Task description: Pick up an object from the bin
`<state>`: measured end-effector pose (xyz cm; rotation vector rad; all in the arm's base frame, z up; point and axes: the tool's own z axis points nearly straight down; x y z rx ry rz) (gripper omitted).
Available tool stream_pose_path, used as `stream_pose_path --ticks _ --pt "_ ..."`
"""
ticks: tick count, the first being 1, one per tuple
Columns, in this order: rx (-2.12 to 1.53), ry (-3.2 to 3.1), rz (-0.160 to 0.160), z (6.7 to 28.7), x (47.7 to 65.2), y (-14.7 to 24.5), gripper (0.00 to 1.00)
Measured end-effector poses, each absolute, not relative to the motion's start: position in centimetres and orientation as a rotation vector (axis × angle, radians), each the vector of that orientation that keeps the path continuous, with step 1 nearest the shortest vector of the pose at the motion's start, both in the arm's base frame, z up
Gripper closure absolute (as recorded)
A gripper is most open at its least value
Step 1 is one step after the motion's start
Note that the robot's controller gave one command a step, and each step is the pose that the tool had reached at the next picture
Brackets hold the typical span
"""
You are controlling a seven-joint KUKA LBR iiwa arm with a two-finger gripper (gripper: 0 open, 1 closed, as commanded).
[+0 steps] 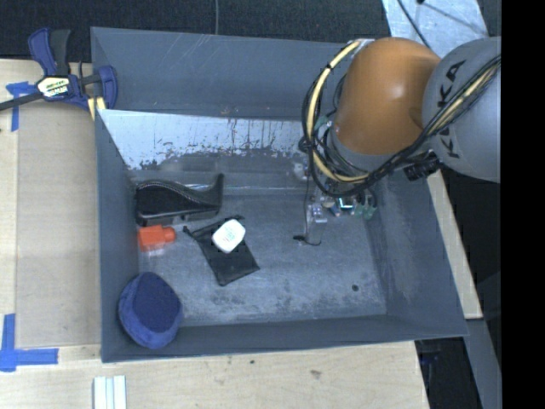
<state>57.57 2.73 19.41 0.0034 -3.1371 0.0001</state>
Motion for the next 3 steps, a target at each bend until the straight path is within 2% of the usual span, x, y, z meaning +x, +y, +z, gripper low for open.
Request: stream_pose_path --ticks 1,2,3 --pt "-0.026 -3.139 0.003 6.6 62.0 -7.6 0.0" --pt "0.257 -3.138 0.007 10.2 62.9 -13.7 0.0" --pt "-0.191 -3.138 0.0 10.1 61.8 -13.8 0.0"
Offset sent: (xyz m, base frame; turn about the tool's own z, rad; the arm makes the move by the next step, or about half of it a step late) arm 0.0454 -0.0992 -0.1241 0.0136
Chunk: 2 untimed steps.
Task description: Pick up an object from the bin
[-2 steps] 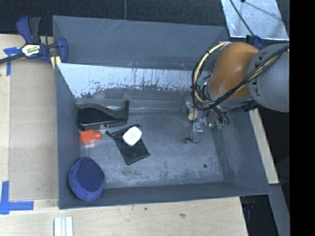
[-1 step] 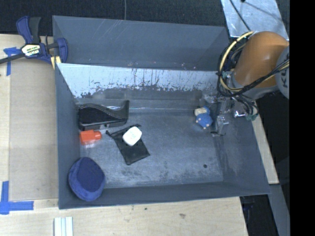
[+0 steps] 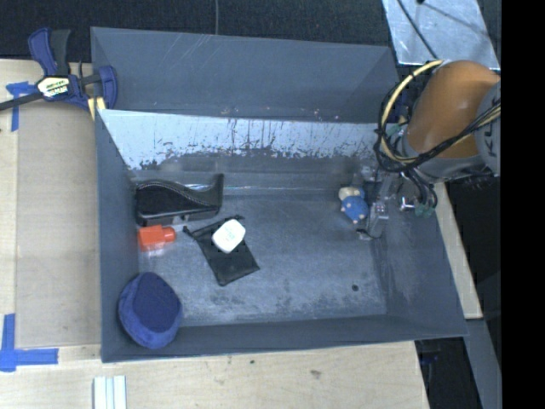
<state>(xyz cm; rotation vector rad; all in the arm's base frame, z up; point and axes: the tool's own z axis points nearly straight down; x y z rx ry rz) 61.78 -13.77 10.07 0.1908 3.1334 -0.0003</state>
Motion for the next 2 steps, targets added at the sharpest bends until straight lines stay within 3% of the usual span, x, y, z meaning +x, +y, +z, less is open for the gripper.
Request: stream_pose_path --ticks 1,2 --pt "0.6 3.079 0.0 7.26 62.24 -15.16 0.0" --pt "0.869 3.012 0.012 7.29 62.28 -14.24 0.0"
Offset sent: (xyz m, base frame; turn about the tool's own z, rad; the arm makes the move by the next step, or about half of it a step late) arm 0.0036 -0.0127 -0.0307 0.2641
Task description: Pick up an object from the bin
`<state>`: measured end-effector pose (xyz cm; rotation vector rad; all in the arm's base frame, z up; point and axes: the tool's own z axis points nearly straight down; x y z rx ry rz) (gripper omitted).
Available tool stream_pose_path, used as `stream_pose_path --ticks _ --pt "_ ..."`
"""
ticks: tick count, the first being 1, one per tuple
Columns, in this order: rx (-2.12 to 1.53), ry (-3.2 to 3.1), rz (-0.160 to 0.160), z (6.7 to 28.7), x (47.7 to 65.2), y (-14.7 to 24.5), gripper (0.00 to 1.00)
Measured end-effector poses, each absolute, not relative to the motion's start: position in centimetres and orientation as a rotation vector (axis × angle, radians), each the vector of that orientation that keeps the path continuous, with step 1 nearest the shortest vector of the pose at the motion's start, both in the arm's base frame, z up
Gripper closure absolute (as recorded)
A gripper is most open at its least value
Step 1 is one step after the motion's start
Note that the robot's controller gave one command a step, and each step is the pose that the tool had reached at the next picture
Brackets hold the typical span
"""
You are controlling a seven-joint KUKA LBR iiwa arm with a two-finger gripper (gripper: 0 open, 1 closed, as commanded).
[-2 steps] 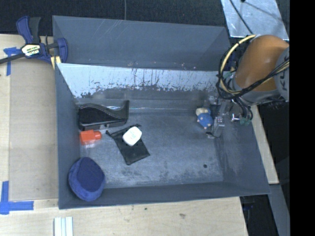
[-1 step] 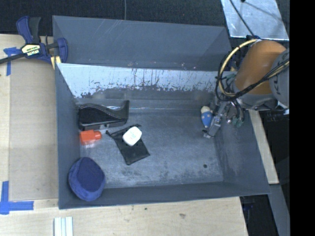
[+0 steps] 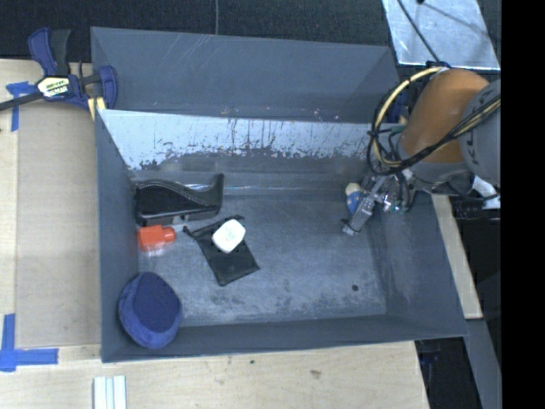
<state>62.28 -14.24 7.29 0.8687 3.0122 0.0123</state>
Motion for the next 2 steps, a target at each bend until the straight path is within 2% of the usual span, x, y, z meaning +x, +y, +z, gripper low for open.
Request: stream_pose_path --ticks 1,2 --pt "0.868 3.001 0.007 7.7 62.5 -14.5 1.0" --pt "0.867 3.012 0.001 9.6 62.7 -14.6 1.0"
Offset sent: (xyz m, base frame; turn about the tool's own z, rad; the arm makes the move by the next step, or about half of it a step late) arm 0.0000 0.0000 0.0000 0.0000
